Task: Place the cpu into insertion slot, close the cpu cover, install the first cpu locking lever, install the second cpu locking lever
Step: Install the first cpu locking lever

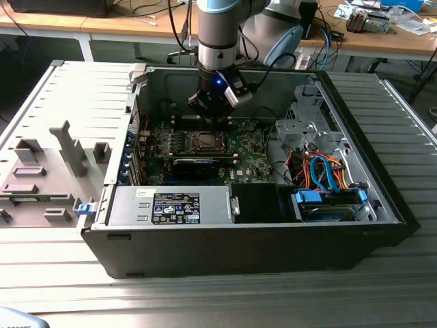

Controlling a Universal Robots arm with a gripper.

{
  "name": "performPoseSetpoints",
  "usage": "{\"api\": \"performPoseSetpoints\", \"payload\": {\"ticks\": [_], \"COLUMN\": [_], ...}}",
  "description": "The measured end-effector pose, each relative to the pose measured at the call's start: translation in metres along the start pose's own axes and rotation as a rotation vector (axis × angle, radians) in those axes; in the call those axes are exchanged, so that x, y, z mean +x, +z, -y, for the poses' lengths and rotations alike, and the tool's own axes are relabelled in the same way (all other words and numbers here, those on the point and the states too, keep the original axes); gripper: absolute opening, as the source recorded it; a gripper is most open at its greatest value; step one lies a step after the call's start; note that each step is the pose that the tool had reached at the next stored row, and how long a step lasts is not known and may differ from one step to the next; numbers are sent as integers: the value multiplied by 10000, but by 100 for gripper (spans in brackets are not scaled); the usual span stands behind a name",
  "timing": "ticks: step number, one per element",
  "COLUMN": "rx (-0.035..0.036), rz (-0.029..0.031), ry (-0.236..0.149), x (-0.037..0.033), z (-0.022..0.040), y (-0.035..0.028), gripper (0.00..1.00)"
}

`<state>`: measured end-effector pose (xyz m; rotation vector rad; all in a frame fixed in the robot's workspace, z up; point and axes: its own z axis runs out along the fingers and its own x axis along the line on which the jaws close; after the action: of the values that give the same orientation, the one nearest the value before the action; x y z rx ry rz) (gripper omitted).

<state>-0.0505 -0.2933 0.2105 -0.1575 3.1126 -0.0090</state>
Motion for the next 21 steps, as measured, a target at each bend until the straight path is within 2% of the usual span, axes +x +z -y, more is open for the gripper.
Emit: {"api": "performPoseSetpoints", "payload": {"ticks": [3, 10, 21], "rx": [1, 7, 85], "rz": [1, -1, -8], "ry": [0, 0, -2], "x": [1, 10, 10], "z": [17, 98, 107], "y": [-9, -9, -14], "gripper": [11, 11, 11]}}
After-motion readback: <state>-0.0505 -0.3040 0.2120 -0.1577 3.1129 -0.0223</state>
